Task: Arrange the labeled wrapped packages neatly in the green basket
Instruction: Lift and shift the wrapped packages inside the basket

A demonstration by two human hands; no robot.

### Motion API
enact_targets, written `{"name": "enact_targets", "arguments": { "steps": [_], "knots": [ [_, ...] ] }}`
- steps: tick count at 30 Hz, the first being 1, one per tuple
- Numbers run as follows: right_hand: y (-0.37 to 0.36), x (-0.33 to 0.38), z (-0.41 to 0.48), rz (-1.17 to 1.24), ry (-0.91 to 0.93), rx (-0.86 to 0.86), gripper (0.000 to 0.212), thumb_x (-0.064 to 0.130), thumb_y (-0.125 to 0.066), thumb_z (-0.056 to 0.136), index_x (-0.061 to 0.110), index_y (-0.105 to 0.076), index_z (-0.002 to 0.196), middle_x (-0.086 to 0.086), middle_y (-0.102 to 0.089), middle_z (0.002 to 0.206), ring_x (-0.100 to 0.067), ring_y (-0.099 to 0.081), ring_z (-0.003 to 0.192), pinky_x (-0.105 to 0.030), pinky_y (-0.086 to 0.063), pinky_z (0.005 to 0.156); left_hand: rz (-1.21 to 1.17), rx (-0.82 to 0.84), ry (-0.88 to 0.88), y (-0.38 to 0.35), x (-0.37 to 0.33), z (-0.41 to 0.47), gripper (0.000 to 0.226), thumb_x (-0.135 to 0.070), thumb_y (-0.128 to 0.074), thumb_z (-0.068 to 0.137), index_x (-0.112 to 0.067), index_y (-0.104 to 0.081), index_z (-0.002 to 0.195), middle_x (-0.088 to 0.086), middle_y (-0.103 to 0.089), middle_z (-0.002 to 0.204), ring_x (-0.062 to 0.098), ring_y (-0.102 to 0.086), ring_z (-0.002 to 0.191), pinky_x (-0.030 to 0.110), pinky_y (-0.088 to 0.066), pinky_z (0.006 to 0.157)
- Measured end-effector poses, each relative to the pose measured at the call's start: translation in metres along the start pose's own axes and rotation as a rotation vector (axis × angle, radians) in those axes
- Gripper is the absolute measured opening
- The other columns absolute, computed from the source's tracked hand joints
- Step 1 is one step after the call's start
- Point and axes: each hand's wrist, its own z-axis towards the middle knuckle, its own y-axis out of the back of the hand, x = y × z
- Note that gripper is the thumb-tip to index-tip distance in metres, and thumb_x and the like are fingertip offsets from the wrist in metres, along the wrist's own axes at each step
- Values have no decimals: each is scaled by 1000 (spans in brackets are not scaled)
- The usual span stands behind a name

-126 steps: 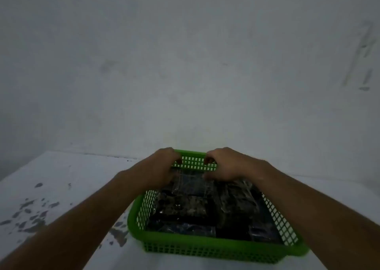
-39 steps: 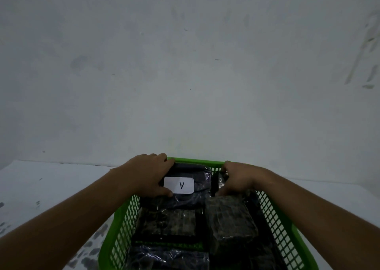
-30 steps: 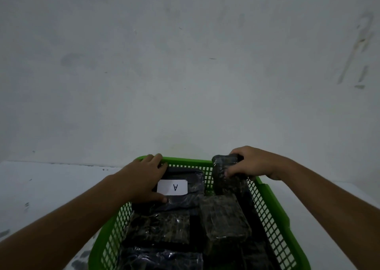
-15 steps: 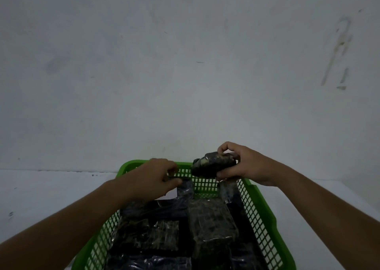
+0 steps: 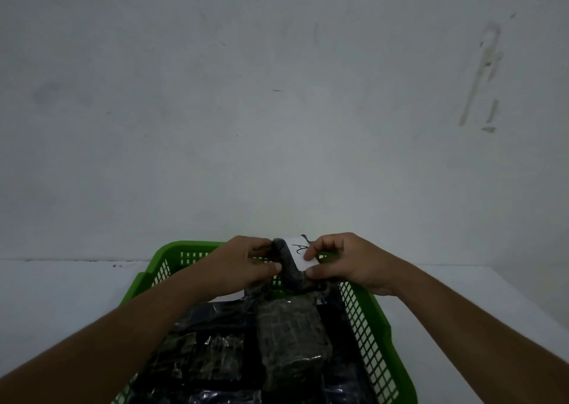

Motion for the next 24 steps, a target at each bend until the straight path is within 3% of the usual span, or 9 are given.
{"name": "enact_targets", "arguments": {
  "steps": [2,4,6,13,19,22,24],
  "knots": [
    [-6,-5,0,-165,20,-18,40,9,-86,70,15,-64,103,-8,-63,124,-25,-71,95,-44,-59,84,109,16,-26,-1,1,2,40,-32,-71,83,-30,-63,122,-16,-70,112,-5,-68,87,19,-54,81],
    [-10,-9,0,-303,30,-3,50,18,-87,70,25,-59,110,1,-57,129,-26,-71,95,-48,-58,82,172,24,10,-5,5,3,54,-33,-76,79,-25,-58,129,-11,-64,122,4,-70,92,34,-54,92],
    [-11,-12,0,-371,31,21,56,22,-87,70,30,-56,116,3,-56,131,-26,-71,93,-49,-58,82,230,-22,78,-8,10,3,64,-30,-80,75,-17,-54,132,-2,-58,128,12,-69,96,40,-54,93],
    [-22,-14,8,-695,63,-6,52,25,-83,73,29,-61,120,2,-62,125,-11,-61,101,-23,-51,83,617,56,-80,-12,11,3,44,-30,-74,79,-20,-60,120,1,-63,115,14,-57,103,32,-48,91],
    [-24,-19,9,-794,66,-7,46,29,-76,79,28,-62,123,-1,-65,121,-14,-62,99,-22,-49,80,619,86,-111,-14,15,7,43,-26,-72,82,-18,-59,122,4,-57,117,16,-55,106,35,-47,94],
    [-19,-13,7,-849,103,1,37,42,-62,91,27,-65,124,-2,-67,122,-15,-61,104,-26,-48,84,659,103,-118,-17,19,10,46,-28,-70,83,-18,-56,126,3,-53,120,17,-53,110,35,-44,97],
    [-11,-8,5,-849,108,-35,31,37,-57,94,24,-66,122,-2,-68,121,-16,-63,102,-27,-49,87,698,130,-132,-19,21,13,40,-29,-70,83,-16,-61,120,4,-58,116,18,-56,106,35,-46,93]
  ]
}}
